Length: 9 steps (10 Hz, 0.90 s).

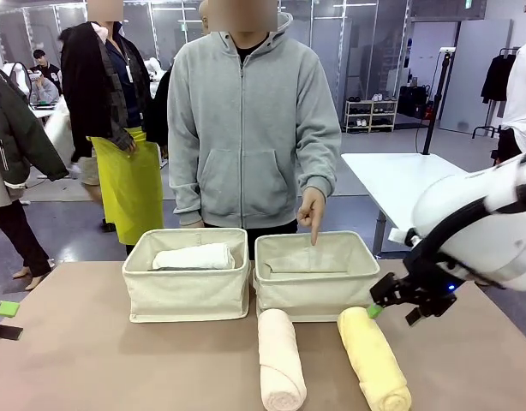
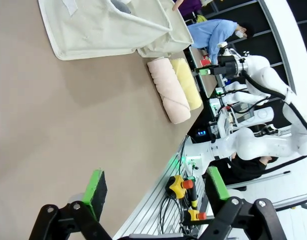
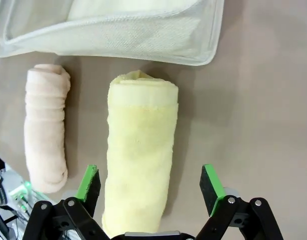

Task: Divide the towels into two baskets.
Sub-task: Pick up one hotel-folded towel from the bottom of the table and place it in the Fabric basket indicated by the person.

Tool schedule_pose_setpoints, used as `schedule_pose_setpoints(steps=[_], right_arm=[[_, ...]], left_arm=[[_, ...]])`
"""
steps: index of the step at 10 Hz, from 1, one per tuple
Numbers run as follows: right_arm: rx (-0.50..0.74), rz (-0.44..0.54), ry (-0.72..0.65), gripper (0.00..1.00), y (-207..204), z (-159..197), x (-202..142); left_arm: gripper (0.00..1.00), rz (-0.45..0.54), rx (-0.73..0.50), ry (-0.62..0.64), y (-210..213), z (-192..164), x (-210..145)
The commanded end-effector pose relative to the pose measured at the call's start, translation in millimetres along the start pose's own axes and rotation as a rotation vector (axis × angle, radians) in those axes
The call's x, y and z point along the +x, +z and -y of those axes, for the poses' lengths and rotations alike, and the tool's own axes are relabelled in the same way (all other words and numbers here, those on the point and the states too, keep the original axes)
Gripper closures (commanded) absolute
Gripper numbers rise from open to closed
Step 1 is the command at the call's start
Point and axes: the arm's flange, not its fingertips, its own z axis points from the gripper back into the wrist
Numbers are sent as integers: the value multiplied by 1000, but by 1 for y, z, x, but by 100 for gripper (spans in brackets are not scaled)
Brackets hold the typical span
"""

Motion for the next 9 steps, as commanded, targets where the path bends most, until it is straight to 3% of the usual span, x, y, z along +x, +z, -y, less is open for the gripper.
schedule_pose_setpoints(steps=[1, 7, 9], right_arm=[[-82, 40, -36, 0, -26, -4, -95], [-185, -10, 25, 0, -59, -15, -115], [-209, -14, 51, 15, -58, -14, -116]], left_arm=[[0, 15, -9, -7, 2, 3, 0], [0, 15, -9, -7, 2, 3, 0], [0, 15, -9, -7, 2, 3, 0]])
